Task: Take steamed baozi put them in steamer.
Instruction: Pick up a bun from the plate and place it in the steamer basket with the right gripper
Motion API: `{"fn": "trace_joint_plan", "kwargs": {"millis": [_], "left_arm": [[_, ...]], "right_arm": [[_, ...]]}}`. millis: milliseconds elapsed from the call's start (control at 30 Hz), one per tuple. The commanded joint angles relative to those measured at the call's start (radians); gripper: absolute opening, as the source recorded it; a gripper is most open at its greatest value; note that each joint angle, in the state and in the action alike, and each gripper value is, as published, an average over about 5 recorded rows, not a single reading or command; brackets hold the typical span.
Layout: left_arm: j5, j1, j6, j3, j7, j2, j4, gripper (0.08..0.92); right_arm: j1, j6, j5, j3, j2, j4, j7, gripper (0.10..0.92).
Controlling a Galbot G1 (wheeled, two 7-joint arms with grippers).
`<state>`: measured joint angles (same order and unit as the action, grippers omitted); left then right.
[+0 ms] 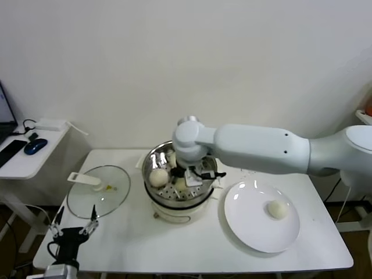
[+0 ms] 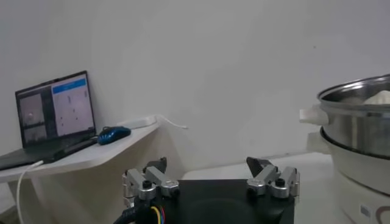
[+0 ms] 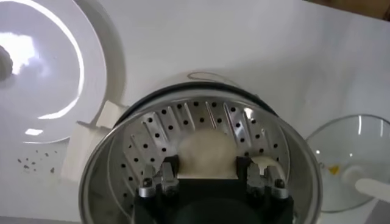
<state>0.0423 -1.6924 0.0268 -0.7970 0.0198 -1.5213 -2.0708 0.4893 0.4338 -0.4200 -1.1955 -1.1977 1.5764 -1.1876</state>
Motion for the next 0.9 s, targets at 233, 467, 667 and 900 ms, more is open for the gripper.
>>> {"fn": "trace_joint_plan", "kwargs": {"millis": [233,467,667,900], "left_arm": [[0.005,-0.002,0.001,-0.001,0.000,0.003,0.005,0.823],[0.007,0.000,0.000,0.004,-0.001,0.002,0.005,0.823],[0.006,0.001,0.001,0.001,-0.001,0.005,0.007,0.823],[0.006,0.001,0.001,0.001,-0.001,0.004,0.007,0.823]], "right_arm": [[-0.078,0.027,-0.079,0.007,-0.018,-0.013,-0.002,0.611],[-0.089,0.029,-0.087,0.010,-0.027,-0.021,-0.003,0.611],[-0.097,0.032,-0.092,0.011,-0.034,-0.023,-0.003,0.611],[-0.102,0.039,-0.085,0.011,-0.039,-0.029,-0.002,0.618]]}}
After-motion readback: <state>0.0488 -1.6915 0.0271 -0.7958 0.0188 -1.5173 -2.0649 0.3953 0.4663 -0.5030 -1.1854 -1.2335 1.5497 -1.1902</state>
